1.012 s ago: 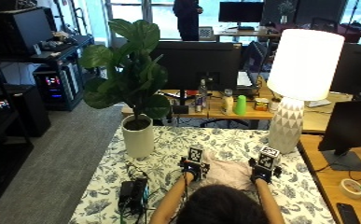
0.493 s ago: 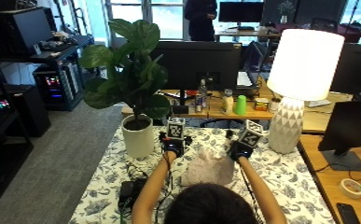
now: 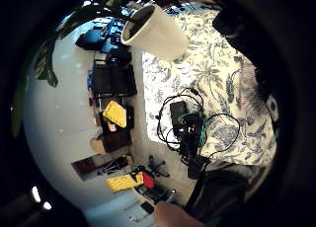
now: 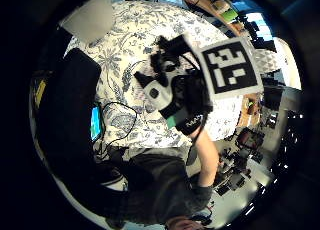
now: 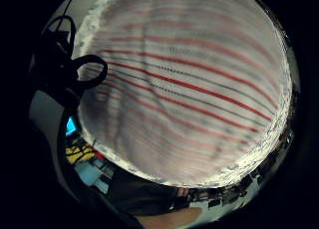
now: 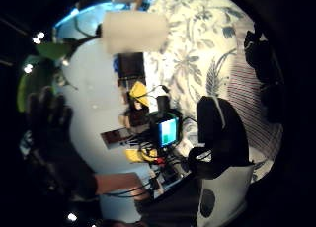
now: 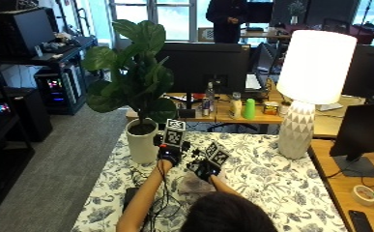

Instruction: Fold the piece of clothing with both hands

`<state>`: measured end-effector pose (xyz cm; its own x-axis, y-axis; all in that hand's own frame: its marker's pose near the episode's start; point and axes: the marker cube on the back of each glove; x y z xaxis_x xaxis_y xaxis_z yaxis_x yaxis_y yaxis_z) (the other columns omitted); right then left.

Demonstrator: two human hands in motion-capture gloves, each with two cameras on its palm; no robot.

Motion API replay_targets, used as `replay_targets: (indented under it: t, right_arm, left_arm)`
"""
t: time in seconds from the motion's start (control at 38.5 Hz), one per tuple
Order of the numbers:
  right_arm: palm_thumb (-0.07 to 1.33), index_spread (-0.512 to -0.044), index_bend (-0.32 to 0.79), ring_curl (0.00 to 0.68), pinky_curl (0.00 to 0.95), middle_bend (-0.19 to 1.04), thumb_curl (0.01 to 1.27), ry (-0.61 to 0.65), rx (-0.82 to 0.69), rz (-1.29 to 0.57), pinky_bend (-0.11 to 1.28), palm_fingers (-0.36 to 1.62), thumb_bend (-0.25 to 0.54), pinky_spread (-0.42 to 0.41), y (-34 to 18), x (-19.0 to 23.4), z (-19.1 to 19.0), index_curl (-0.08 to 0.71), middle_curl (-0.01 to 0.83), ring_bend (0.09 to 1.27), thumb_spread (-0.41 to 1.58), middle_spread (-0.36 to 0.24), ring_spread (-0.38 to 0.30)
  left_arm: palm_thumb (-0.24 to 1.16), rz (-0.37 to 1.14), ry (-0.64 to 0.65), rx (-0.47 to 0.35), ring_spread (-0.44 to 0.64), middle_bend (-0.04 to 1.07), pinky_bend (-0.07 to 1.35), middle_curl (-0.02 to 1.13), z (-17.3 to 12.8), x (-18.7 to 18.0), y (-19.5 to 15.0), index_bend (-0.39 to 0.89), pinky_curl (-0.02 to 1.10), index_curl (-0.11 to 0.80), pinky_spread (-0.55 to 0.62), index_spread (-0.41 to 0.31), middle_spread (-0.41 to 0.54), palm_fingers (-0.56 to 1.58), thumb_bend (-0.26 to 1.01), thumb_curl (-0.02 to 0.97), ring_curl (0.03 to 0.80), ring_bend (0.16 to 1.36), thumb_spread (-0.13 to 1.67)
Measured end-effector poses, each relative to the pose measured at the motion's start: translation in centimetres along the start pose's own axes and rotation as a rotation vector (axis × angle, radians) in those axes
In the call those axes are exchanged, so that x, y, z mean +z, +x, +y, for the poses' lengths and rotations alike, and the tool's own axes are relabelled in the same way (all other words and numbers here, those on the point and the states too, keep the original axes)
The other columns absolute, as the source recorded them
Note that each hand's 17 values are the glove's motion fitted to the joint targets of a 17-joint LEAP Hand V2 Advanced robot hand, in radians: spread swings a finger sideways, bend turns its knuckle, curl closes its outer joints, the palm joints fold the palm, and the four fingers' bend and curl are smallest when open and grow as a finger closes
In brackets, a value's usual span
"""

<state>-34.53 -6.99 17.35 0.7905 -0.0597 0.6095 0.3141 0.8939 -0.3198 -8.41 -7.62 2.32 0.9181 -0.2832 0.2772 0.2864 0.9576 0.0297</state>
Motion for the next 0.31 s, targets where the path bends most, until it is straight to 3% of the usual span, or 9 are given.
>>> replay_targets:
  t: [0.08, 0.13, 0.26, 0.31]
  right_arm:
    - [0.86, -0.178, 0.04, 0.459, 0.416, 0.25, 0.56, 0.086, -0.250, -0.034, 0.71, 1.08, -0.029, -0.291, -1.3, -2.7, 0.3, 0.276, 0.480, 0.68, 0.88, -0.095, -0.167]
    - [0.85, -0.174, 0.05, 0.456, 0.413, 0.24, 0.54, 0.162, -0.318, -0.008, 0.70, 1.07, -0.022, -0.272, -1.6, -4.8, 0.3, 0.265, 0.477, 0.67, 0.94, -0.086, -0.155]
    - [0.84, -0.169, 0.06, 0.447, 0.403, 0.23, 0.51, 0.284, -0.218, 0.067, 0.68, 1.08, -0.009, -0.243, 0.4, -9.3, -2.1, 0.247, 0.474, 0.65, 1.07, -0.074, -0.141]
    - [0.85, -0.167, 0.07, 0.443, 0.401, 0.22, 0.51, 0.291, -0.210, 0.096, 0.67, 1.08, -0.005, -0.231, -0.2, -11.1, -0.4, 0.243, 0.473, 0.64, 1.10, -0.072, -0.139]
  left_arm:
    - [0.16, -0.001, 0.020, -0.010, 0.13, 0.18, 0.54, 0.33, 0.4, -0.6, -0.4, 0.12, 0.35, 0.255, 0.19, -0.014, 0.127, 0.21, 0.05, 0.144, 0.334, 0.69, 1.53]
    - [0.16, 0.000, 0.029, -0.014, 0.13, 0.18, 0.54, 0.33, 0.4, -0.8, -0.5, 0.12, 0.35, 0.254, 0.19, -0.014, 0.125, 0.21, 0.05, 0.145, 0.334, 0.69, 1.53]
    - [0.17, -0.017, 0.035, -0.020, 0.12, 0.18, 0.54, 0.33, 0.2, -1.1, -0.5, 0.12, 0.35, 0.252, 0.18, -0.019, 0.121, 0.21, 0.05, 0.150, 0.333, 0.69, 1.53]
    - [0.17, -0.023, 0.041, -0.022, 0.12, 0.18, 0.54, 0.33, 0.1, -1.2, -0.5, 0.12, 0.35, 0.251, 0.18, -0.020, 0.120, 0.21, 0.05, 0.151, 0.333, 0.69, 1.53]
